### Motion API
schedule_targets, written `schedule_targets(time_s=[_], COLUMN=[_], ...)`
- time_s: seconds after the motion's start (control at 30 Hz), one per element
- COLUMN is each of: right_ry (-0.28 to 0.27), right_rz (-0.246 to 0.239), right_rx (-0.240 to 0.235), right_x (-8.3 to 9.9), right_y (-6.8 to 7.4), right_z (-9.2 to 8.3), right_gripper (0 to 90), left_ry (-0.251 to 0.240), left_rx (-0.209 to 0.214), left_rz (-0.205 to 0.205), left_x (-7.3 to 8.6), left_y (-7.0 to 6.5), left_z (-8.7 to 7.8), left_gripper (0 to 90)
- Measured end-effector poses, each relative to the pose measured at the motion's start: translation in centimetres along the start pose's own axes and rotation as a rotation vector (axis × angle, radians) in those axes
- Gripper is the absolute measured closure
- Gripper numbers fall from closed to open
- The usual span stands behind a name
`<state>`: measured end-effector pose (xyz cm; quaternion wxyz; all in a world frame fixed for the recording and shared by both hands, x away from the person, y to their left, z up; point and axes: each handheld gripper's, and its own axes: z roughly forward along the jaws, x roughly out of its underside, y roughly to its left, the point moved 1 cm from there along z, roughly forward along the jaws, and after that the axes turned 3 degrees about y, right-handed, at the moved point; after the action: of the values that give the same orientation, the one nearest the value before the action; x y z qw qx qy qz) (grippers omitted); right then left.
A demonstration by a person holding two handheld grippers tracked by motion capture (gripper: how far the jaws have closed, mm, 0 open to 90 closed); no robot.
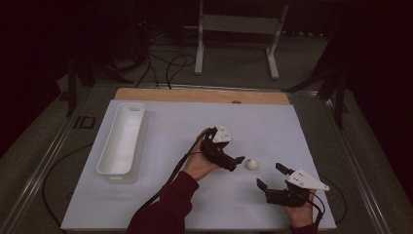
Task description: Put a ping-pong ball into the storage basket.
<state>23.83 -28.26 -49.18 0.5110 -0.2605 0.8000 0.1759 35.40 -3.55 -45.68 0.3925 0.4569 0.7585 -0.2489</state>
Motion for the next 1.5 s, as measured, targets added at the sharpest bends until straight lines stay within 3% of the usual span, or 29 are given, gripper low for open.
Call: schedule_targets(time_s=[1.5], right_ry=[-0.006], right_rz=[0.007], right_rx=[0.003], right_x=[0.0], right_y=[-0.2], right_z=[-0.2], right_gripper=[8.5], left_ry=[0.122], left_rx=[0.045], left_rz=[0.052], left_x=[-0.3], left_y=[-1.5], left_z=[5.0], left_gripper=[0.0])
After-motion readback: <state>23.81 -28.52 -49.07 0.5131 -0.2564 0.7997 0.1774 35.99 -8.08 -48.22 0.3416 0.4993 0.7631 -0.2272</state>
